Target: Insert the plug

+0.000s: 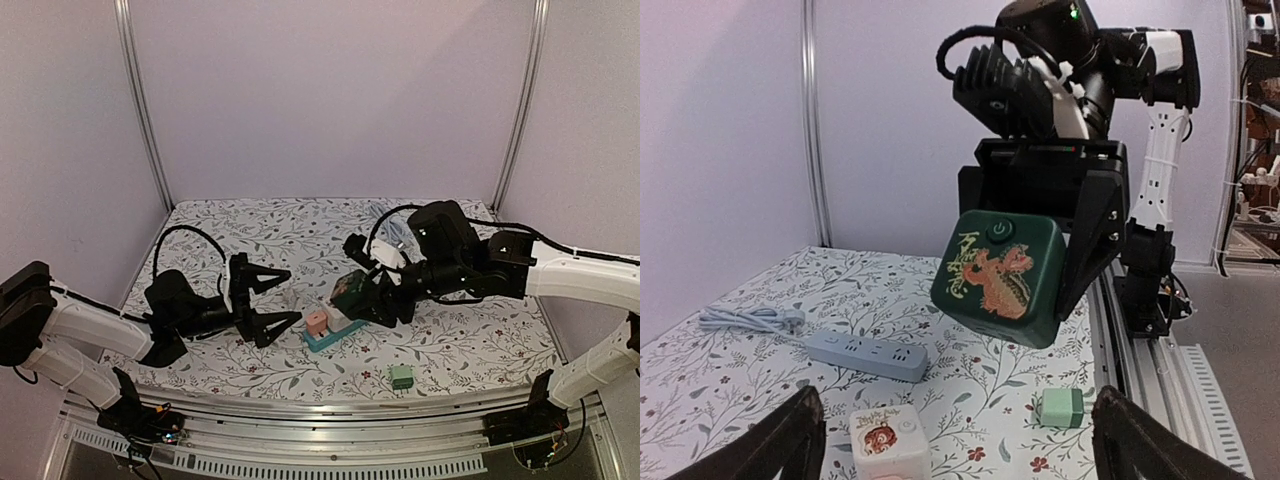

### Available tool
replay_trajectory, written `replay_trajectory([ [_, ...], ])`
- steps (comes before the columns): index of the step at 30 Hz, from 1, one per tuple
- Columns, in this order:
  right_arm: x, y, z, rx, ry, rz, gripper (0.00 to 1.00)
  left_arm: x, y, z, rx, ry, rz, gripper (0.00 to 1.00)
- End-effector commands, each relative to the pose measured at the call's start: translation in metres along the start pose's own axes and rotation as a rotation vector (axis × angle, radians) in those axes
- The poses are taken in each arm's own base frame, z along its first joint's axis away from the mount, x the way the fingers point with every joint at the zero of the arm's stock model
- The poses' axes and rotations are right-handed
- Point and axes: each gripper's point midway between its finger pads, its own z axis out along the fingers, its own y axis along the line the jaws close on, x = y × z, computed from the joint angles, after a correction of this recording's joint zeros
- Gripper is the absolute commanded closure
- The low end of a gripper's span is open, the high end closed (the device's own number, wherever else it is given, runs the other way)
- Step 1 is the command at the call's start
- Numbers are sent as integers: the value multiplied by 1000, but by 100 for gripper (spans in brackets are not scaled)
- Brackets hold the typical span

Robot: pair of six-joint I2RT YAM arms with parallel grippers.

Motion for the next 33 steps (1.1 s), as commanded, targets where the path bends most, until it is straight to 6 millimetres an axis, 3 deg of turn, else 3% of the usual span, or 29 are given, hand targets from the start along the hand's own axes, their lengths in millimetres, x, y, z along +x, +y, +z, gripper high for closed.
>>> replay_trajectory([
  [1,-29,2,-21,-4,-169,51,100,-11,-11,6,71,-14,-44,8],
  [10,-22,9,-24,-31,-201,6,100,-22,-17,12,121,-12,-108,11],
  [13,-25,5,-23,-15,-219,10,100,-24,-10,14,84,-11,-141,12],
  [17,-30,-13,-24,89,-244,46,100,-26,0,18,33,7,-207,13],
  [23,-30,-43,-21,319,-245,99,100,-26,39,27,-191,53,-365,16],
  [28,-33,-45,-18,435,-228,66,100,-27,47,36,-272,93,-398,17],
  [33,-32,-44,-11,533,-156,-45,100,-18,44,60,-260,243,-455,17],
])
